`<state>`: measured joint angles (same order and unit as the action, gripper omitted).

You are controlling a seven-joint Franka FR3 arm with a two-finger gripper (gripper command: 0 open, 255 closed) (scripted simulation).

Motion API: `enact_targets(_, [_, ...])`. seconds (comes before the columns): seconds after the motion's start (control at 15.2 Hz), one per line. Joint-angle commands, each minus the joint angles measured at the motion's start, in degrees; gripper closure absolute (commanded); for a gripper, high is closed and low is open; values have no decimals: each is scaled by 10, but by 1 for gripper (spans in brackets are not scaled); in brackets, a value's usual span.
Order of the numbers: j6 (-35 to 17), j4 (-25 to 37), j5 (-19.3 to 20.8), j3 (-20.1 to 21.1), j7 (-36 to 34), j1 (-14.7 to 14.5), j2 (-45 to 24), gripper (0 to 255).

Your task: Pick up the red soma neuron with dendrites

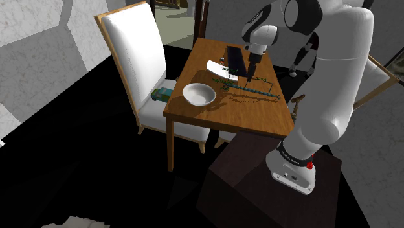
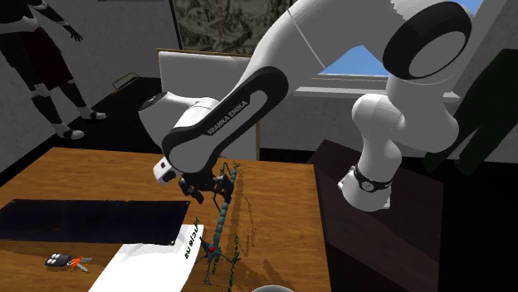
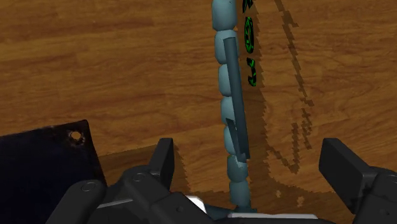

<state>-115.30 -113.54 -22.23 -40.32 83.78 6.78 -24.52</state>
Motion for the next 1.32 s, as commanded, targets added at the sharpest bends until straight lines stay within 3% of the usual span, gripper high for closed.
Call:
enact_targets(0.0, [-9,-2,-7,4,6,4,-10,0])
enact_targets(0.07, [-9,-2,-7,4,6,4,-10,0])
enact_targets(0.13, [-9,-2,-8,4,6,4,-10,255])
enact_targets(0.73, [-9,-2,-7,4,6,4,-10,255])
enact_targets(1.25, [35,11,26,-14,-17,-10,32,255])
